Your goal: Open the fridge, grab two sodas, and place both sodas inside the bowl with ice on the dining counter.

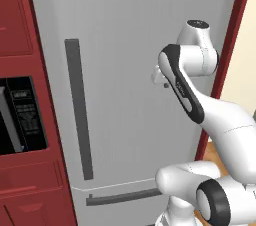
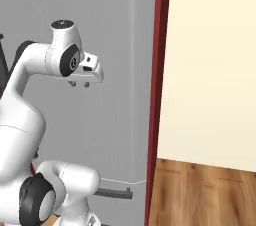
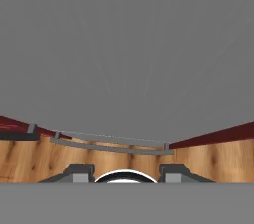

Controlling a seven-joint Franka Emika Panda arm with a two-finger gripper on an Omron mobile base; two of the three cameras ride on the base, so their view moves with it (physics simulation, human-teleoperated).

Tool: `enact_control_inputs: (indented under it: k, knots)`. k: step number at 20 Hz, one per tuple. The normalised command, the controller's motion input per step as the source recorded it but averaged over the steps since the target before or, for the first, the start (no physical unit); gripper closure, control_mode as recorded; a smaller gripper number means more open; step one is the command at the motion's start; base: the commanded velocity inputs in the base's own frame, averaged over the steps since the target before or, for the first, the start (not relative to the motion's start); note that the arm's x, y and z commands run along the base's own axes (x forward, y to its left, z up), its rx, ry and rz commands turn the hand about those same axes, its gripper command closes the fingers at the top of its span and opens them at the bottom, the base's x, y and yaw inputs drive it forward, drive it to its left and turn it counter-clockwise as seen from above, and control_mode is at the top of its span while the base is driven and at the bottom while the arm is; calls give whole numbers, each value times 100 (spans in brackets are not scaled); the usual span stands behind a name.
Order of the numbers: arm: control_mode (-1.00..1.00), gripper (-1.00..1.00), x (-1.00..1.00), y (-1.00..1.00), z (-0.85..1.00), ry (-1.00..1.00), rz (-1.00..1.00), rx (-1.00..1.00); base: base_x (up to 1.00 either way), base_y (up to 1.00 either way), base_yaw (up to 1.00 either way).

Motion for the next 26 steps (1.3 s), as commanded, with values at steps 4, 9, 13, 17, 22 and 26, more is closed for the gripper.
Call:
enact_control_inputs:
  k: [4,9,13,17,22,26]
  knots:
    - [100,-100,0,0,0,0,0,0,-15,44,-10]
    - [100,-100,0,0,0,0,0,0,-71,66,-31]
    - [100,-100,0,0,0,0,0,0,-95,6,-43]
    - [100,-100,0,0,0,0,0,0,-66,56,-43]
    - [100,-100,0,0,0,0,0,0,-13,99,-35]
    - [100,-100,0,0,0,0,0,0,4,69,-21]
